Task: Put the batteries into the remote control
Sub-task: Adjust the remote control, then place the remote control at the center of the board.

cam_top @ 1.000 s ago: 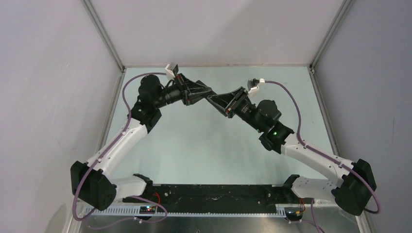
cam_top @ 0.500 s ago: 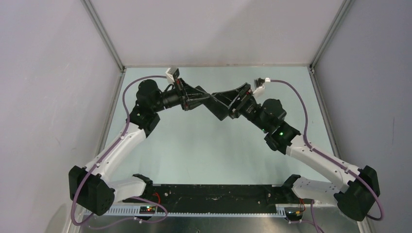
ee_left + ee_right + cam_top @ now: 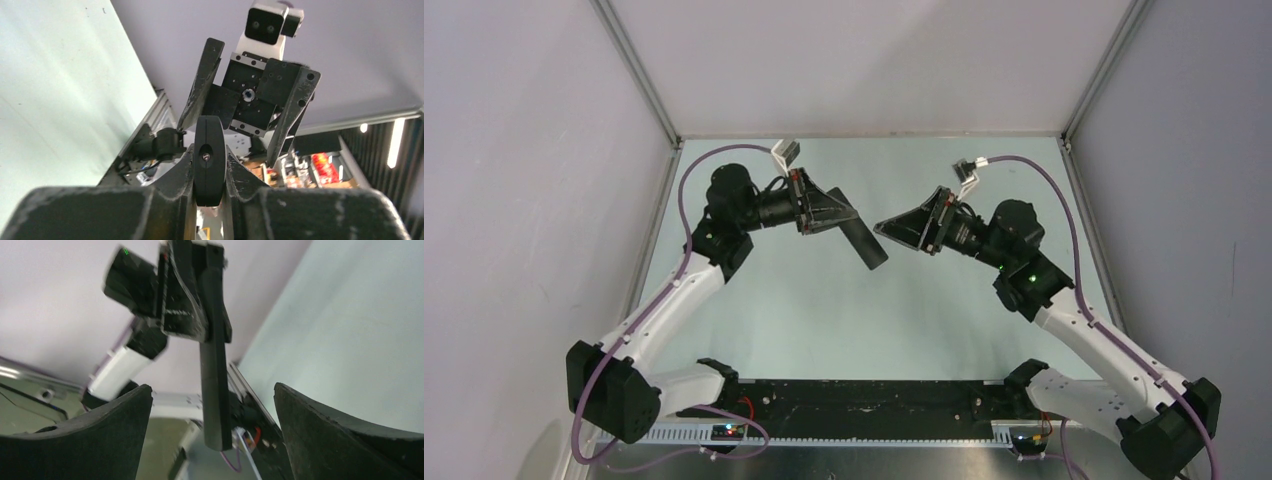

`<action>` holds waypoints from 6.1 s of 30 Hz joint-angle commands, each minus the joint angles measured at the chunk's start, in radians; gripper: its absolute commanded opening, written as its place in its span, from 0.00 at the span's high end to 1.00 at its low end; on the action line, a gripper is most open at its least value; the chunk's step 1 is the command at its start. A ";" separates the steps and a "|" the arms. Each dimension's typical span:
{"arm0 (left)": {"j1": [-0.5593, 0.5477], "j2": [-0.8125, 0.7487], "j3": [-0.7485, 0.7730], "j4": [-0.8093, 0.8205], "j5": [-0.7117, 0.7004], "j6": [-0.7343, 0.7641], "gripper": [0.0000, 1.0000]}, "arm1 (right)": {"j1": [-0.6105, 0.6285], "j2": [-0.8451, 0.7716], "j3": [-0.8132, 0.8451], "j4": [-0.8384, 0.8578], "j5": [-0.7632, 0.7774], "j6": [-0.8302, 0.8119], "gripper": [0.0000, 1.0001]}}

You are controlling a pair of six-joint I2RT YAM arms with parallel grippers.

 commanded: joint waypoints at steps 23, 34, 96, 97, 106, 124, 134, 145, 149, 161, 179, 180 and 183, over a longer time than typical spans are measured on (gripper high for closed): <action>-0.001 0.025 0.068 -0.150 0.203 0.343 0.86 | 0.113 0.235 0.126 -0.107 -0.373 -0.381 0.73; 0.001 -0.074 0.037 -0.312 -0.130 0.444 0.27 | 0.161 0.168 0.129 -0.174 -0.158 -0.448 0.86; -0.145 -0.046 0.171 -0.620 -0.498 0.616 0.92 | 0.355 0.249 0.325 -0.420 0.329 -0.514 0.01; -0.146 -0.047 0.175 -0.620 -0.484 0.630 0.92 | 0.344 0.241 0.317 -0.409 0.298 -0.508 0.01; -0.144 -0.103 0.224 -0.620 -0.334 0.744 0.92 | 0.306 0.166 0.257 -0.330 0.094 -0.505 0.01; -0.139 -0.193 0.306 -0.573 -0.143 0.811 0.91 | 0.223 0.066 0.091 0.111 -0.154 -0.431 0.01; -0.138 -0.218 0.301 -0.538 -0.104 0.791 0.90 | 0.247 0.160 0.086 0.262 -0.199 -0.397 0.00; -0.139 -0.238 0.289 -0.520 -0.097 0.781 0.88 | 0.268 0.215 0.086 0.321 -0.202 -0.348 0.20; -0.138 -0.243 0.287 -0.520 -0.096 0.779 0.87 | 0.267 0.217 0.085 0.331 -0.196 -0.339 0.39; -0.136 -0.255 0.249 -0.520 -0.245 0.726 0.11 | 0.263 0.216 0.085 0.265 -0.150 -0.326 0.64; 0.075 -0.269 -0.033 -0.640 -0.647 0.598 0.00 | 0.025 0.204 -0.077 -0.434 0.646 -0.367 0.70; 0.075 -0.266 -0.033 -0.648 -0.653 0.602 0.00 | 0.011 0.216 -0.071 -0.461 0.675 -0.363 0.69; 0.075 -0.251 -0.034 -0.664 -0.665 0.606 0.00 | -0.051 0.280 -0.063 -0.507 0.759 -0.328 0.67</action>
